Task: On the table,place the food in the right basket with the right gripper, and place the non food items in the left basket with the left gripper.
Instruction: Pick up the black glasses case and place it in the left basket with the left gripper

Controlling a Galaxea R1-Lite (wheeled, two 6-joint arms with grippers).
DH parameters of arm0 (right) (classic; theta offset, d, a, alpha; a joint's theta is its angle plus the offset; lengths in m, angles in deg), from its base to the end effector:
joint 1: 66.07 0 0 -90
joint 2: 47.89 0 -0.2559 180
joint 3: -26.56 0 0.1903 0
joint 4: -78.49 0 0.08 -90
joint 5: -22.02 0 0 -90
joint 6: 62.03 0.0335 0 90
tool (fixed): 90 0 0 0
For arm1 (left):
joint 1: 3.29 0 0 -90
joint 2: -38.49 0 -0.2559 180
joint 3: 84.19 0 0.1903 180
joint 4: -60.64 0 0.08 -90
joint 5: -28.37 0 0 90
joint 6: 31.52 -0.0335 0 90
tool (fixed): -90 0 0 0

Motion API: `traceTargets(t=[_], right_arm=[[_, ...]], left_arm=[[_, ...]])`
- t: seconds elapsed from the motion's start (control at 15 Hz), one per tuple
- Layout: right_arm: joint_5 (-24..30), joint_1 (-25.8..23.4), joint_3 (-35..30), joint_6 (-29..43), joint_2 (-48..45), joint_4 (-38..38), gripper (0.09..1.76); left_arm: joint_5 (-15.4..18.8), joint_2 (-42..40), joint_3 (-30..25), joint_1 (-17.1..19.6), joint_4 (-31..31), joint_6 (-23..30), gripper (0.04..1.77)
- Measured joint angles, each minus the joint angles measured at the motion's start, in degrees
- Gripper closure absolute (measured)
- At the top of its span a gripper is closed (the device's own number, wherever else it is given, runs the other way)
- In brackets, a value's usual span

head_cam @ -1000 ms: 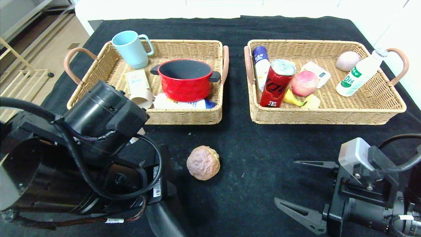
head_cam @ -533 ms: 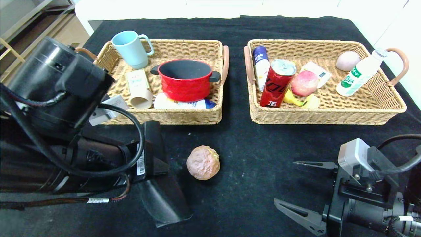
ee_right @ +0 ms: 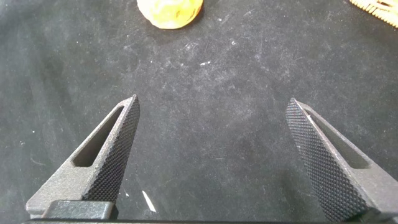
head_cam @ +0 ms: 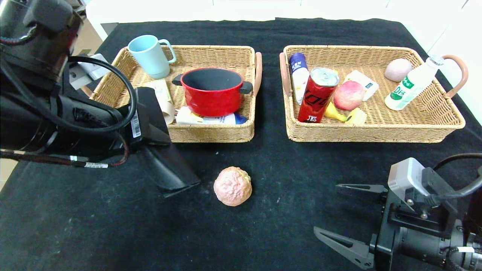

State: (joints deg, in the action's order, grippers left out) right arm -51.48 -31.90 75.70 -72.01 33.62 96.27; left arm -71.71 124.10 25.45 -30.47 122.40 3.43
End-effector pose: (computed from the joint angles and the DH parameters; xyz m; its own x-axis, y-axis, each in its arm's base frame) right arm 0.1862 0.1379 0.1230 0.6082 0.7561 -0.2415 -0.7905 0.6047 -0.0973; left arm 0.2194 -0.1060 0.2635 0.7727 -0.2000 -0.6025 -0.0442 0.9298 -0.3653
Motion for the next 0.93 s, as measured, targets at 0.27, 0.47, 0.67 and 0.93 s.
traceTargets(t=[0.27, 0.47, 0.67, 0.93], right_arm=[[0.0, 0.0, 0.1, 0.0, -0.3, 0.0, 0.14], [0.0, 0.0, 0.1, 0.0, -0.4, 0.0, 0.14], [0.0, 0.0, 0.1, 0.0, -0.4, 0.0, 0.14], [0.0, 0.0, 0.1, 0.0, -0.4, 0.0, 0.14]], left_arm=[[0.8, 1.6, 5.5, 5.3, -0.1, -1.8, 1.05], [1.5, 3.6, 11.5, 7.9, -1.4, -2.9, 1.06], [0.8, 6.6, 15.7, 9.3, -7.2, -4.4, 1.07], [-2.0, 9.7, 17.0, 9.7, -12.3, -6.1, 1.07]])
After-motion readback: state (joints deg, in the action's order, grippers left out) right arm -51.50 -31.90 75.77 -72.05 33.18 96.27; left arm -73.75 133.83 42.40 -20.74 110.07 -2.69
